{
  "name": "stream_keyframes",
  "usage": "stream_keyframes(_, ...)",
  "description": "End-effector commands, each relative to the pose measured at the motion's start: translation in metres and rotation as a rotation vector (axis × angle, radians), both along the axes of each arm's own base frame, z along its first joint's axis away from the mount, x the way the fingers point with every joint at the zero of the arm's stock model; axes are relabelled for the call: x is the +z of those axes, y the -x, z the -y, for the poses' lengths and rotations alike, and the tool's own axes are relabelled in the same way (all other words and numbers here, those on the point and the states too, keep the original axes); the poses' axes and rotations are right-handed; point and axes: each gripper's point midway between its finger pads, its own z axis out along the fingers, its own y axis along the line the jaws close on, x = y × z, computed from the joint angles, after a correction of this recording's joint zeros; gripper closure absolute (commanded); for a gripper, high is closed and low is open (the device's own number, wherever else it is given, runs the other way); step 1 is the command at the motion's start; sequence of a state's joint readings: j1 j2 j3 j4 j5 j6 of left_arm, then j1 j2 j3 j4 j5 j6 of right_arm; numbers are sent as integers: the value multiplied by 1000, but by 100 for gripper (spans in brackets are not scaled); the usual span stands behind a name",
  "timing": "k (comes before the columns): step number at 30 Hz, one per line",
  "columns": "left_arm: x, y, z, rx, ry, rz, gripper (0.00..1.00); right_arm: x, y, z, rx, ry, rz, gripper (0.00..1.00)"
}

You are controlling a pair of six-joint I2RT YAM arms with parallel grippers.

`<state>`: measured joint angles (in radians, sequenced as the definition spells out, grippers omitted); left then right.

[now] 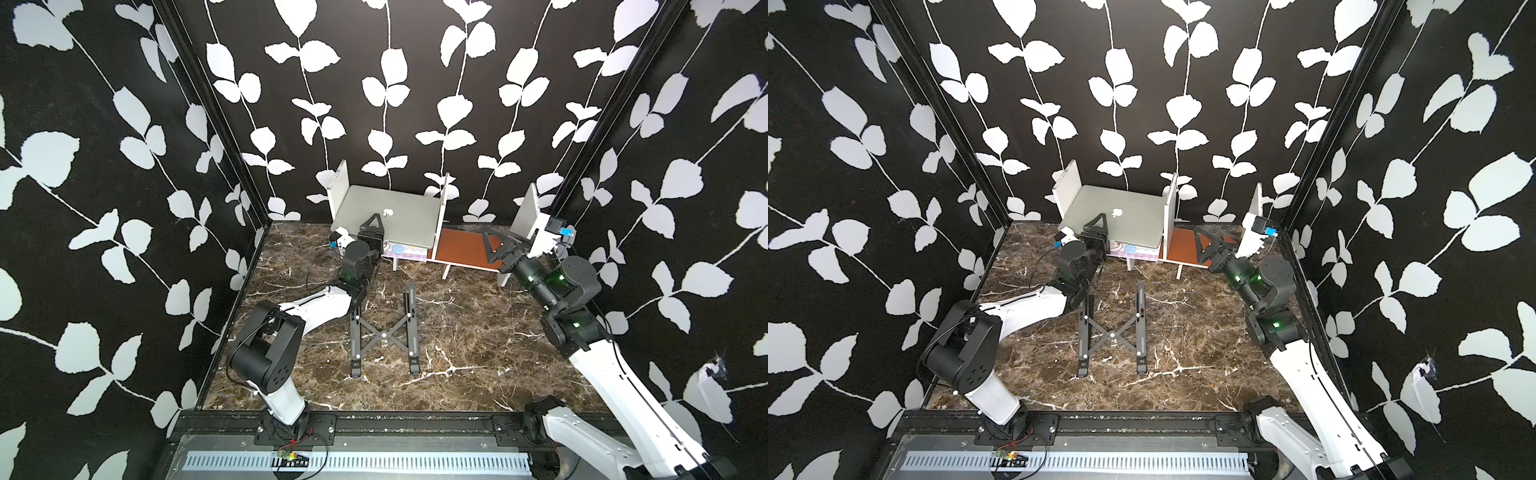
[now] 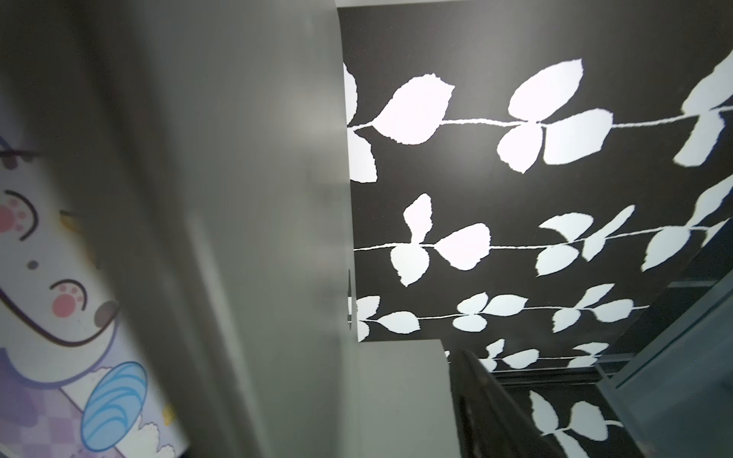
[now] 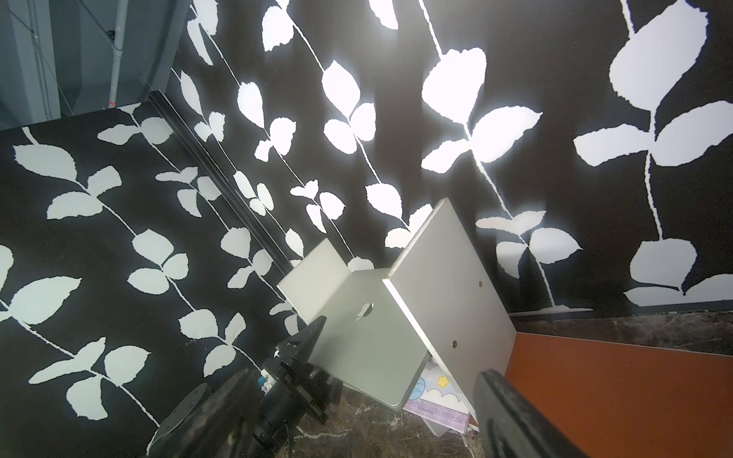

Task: Close the laptop lid and set it aside
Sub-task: Place the laptop on the shelf.

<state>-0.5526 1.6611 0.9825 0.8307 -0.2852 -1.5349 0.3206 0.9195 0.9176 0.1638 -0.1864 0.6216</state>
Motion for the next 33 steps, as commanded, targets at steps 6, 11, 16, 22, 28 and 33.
stream_keyframes(6,3,31,-15,-22,-53,20,27,9,1,1,-2,8,34,14)
stream_keyframes(11,12,55,-25,-37,-160,79,26,7,-1,0,0,9,30,14)
stream_keyframes(16,-14,84,-46,-27,-292,-28,42,6,-1,0,-2,13,31,14)
stream_keyframes(22,-59,100,-65,-3,-355,-279,90,5,-3,-1,2,6,28,14)
stream_keyframes(28,-48,85,-51,-40,-425,-425,94,5,-3,-1,4,-3,29,14)
stream_keyframes(33,-35,64,-37,-40,-417,-424,93,6,0,1,-2,-1,34,14)
